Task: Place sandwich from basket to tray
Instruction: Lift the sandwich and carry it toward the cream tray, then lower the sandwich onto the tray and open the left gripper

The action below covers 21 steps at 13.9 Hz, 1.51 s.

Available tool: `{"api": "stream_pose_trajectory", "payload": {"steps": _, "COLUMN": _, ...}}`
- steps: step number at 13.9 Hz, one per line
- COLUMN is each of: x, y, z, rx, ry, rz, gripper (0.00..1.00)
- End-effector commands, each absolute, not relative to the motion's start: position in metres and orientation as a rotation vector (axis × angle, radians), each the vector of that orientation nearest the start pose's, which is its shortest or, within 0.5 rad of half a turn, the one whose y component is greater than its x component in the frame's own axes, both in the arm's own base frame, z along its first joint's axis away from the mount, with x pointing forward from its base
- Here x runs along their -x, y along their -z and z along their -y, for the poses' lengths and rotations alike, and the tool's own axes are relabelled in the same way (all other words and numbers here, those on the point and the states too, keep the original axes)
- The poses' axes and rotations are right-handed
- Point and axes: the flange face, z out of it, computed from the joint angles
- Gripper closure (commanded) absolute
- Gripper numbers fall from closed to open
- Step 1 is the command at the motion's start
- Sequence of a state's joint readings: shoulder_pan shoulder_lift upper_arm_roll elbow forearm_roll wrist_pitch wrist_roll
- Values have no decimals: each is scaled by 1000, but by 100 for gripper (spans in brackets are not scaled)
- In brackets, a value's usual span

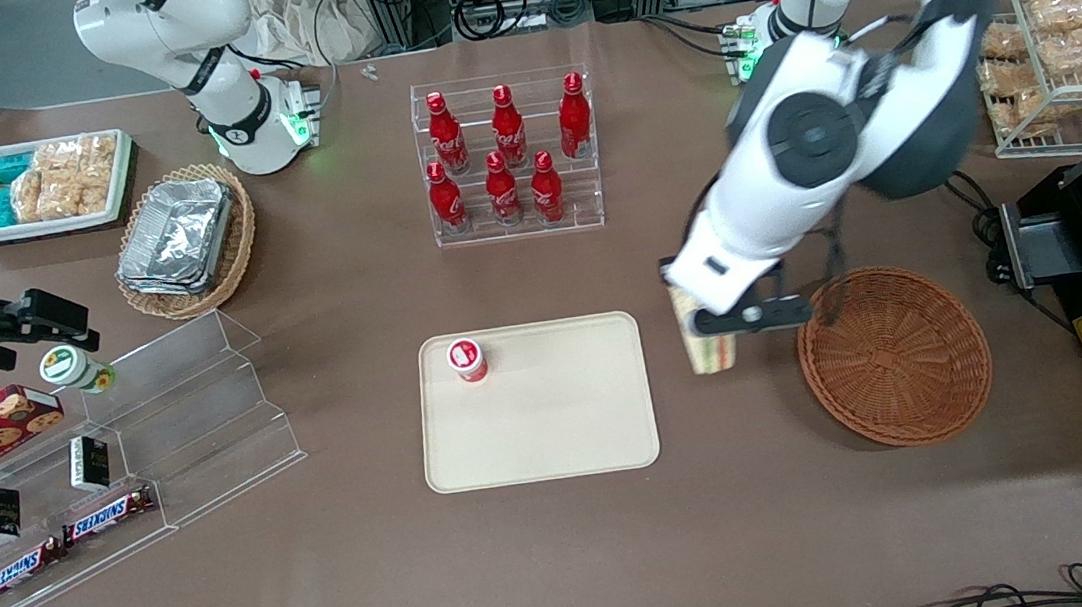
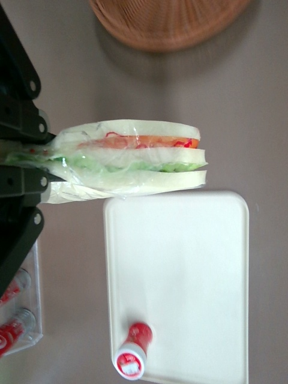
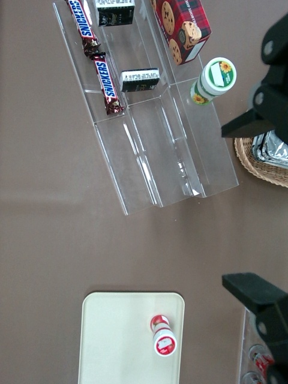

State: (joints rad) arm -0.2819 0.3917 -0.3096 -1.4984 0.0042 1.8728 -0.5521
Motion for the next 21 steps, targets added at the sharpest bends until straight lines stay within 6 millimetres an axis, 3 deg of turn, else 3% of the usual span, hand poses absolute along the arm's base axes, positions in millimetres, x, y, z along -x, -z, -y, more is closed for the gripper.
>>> {"api": "stream_pose_trajectory", "payload": {"steps": 1, "x": -584, "y": -402, "z": 390, "rx": 3270, "ry": -46, "rz": -50, "gripper": 100}}
{"api": "stream_pose_trajectory", "payload": {"steps": 4, "x": -582, "y": -346, "z": 423, "rx": 3276, "ry": 32, "rz": -141, "gripper": 100}}
{"api": "stream_pose_trajectory", "payload": {"steps": 7, "x": -586, "y": -292, "z": 426, "rx": 3270, "ry": 17, "rz": -161, "gripper": 100}}
{"api": "stream_pose_trajectory", "payload": {"steps": 10, "x": -584, "y": -261, "z": 425, "rx": 3255, "ry": -45, "rz": -168, "gripper": 100}}
{"api": "stream_pose_trajectory", "payload": {"steps": 12, "x": -583, "y": -256, "z": 425, "rx": 3249, "ry": -67, "rz": -152, "gripper": 99}}
{"api": "stream_pose_trajectory", "payload": {"steps": 13, "x": -582, "y": -257, "z": 425, "rx": 3249, "ry": -70, "rz": -146, "gripper": 60}}
{"api": "stream_pose_trajectory", "payload": {"steps": 14, "x": -582, "y": -258, "z": 424, "rx": 3246, "ry": -72, "rz": -155, "gripper": 10}}
{"api": "stream_pose_trajectory", "payload": {"steps": 15, "x": -583, "y": -259, "z": 423, "rx": 3246, "ry": -72, "rz": -150, "gripper": 1}}
{"api": "stream_pose_trajectory", "payload": {"steps": 18, "x": -582, "y": -266, "z": 418, "rx": 3214, "ry": -125, "rz": -142, "gripper": 1}}
{"api": "stream_pose_trajectory", "payload": {"steps": 21, "x": -587, "y": -323, "z": 380, "rx": 3152, "ry": -227, "rz": -95, "gripper": 1}}
